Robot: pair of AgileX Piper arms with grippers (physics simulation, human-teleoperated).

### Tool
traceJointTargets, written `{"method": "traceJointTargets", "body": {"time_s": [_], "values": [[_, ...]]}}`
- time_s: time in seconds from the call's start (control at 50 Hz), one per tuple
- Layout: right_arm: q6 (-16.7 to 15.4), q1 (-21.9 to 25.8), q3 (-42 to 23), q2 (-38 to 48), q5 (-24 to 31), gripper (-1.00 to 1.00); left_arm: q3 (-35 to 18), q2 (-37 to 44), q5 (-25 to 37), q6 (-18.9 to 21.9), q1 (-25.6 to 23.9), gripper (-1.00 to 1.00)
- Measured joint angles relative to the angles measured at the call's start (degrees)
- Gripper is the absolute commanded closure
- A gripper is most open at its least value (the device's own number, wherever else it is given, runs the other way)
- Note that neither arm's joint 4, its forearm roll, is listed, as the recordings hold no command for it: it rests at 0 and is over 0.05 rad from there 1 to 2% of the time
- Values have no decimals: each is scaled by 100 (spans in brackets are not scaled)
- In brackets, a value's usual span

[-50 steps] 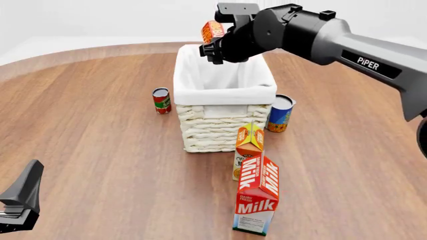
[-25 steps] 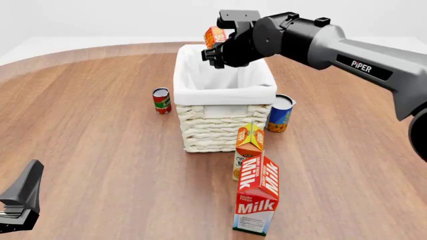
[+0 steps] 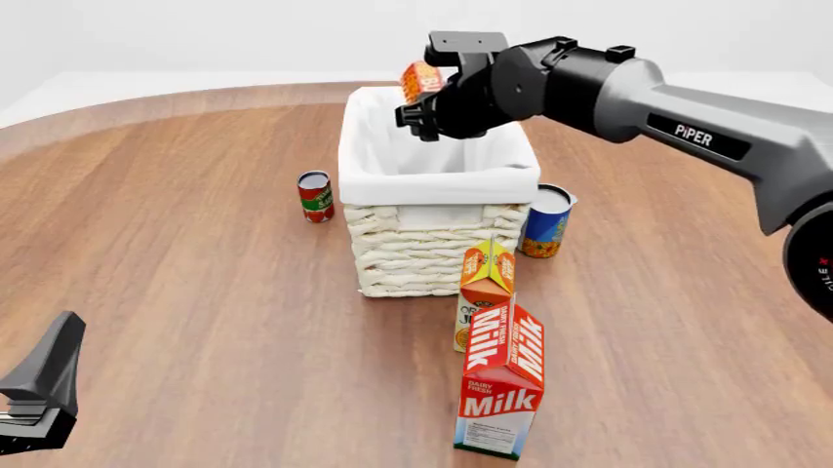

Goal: Pick up the butter and put it in the basket.

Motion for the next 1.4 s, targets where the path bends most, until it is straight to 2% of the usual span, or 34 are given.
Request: {"method": "traceJointTargets", "body": {"time_s": [1.06, 1.08, 1.4], "values": [[15, -108, -29, 195, -95, 100, 0, 0, 0, 0, 0, -100], [11, -109, -32, 197, -94, -100, 0, 0, 0, 0, 0, -100], [23, -107, -87, 95, -126, -100, 0, 0, 0, 0, 0, -100]]}}
